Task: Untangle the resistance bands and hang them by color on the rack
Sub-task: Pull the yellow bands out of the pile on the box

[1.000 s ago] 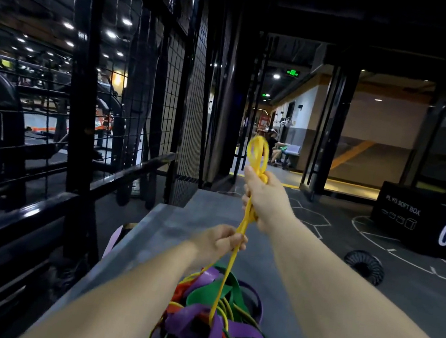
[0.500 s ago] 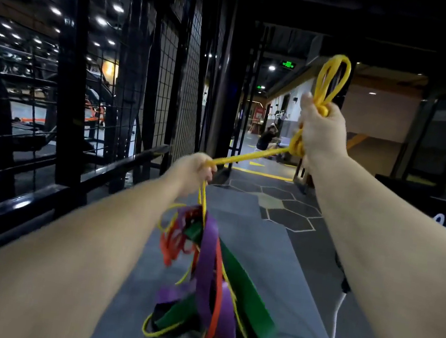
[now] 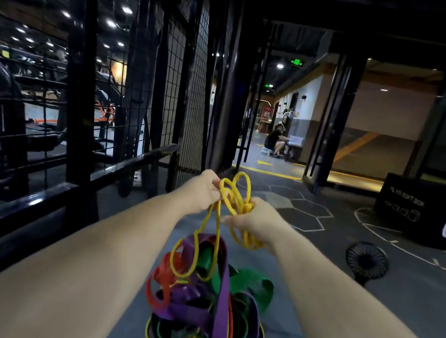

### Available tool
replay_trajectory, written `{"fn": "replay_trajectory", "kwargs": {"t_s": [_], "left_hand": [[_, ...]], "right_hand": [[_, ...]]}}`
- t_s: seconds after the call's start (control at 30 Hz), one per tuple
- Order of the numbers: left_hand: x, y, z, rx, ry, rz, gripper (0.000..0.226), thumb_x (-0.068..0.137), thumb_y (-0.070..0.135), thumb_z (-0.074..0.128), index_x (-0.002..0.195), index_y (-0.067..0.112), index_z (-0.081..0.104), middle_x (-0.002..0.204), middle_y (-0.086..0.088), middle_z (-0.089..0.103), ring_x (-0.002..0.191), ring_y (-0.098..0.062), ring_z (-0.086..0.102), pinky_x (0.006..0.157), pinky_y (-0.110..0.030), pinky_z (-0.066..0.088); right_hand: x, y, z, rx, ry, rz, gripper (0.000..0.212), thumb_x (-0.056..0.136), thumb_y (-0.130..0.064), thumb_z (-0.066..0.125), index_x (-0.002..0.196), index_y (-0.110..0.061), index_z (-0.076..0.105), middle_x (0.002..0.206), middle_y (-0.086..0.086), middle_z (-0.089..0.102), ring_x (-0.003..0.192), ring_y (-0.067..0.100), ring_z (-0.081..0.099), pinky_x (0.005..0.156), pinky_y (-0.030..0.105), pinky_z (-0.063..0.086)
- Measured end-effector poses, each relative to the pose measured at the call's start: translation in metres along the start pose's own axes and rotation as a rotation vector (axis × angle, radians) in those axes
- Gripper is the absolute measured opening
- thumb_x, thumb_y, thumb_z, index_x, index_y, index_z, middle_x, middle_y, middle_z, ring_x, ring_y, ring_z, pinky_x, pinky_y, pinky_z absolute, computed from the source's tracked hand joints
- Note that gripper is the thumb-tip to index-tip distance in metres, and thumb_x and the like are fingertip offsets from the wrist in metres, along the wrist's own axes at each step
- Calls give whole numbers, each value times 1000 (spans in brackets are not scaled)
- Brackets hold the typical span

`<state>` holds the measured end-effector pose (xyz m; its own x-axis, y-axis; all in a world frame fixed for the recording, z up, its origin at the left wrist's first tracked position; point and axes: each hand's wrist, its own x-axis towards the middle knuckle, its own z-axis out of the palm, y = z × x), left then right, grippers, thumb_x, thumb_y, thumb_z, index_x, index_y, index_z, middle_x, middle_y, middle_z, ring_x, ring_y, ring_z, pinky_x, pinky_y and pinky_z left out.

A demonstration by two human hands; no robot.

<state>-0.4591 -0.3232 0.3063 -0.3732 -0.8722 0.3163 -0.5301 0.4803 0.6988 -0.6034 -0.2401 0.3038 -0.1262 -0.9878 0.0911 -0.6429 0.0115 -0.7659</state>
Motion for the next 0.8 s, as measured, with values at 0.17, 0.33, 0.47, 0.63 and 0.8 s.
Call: {"fn": "replay_trajectory", "kwargs": {"t_s": [0.17,0.33,0.47,0.63,0.8], "left_hand": [[2,-12,8,-92,-81,-9,21,78,38,68,86,23,54,80,-6,63,73,-20,53,72,-39,49],[-8,-6,12,-281,-123,-3,16,84,17,71,88,16,55,82,-2,67,72,-12,61,71,-27,49],[-14,2,19,-470,-226,11,15,88,4,65,90,10,51,70,3,69,61,-2,64,60,-17,48],[-15,2,20,-457,-209,31,17,96,-2,49,89,14,51,81,-4,61,71,-12,57,60,-18,46],[-11,-3,20,-242,54,11,25,88,2,61,76,24,59,75,0,67,71,-20,65,74,-38,57]], "right_hand": [[8,18,21,238,48,41,60,69,-34,86,112,-20,46,92,-3,60,85,15,58,70,32,45],[19,22,35,290,49,6,56,61,-37,89,105,-21,58,92,-2,68,80,15,62,76,32,52],[20,28,42,425,51,57,28,70,-22,85,85,-14,63,62,2,56,49,14,50,51,26,44],[15,29,47,624,72,7,6,86,-13,72,90,-16,69,71,5,58,57,15,48,51,24,42],[18,23,51,502,29,-31,9,94,-17,62,85,-18,62,81,4,68,68,17,59,63,30,49]]}}
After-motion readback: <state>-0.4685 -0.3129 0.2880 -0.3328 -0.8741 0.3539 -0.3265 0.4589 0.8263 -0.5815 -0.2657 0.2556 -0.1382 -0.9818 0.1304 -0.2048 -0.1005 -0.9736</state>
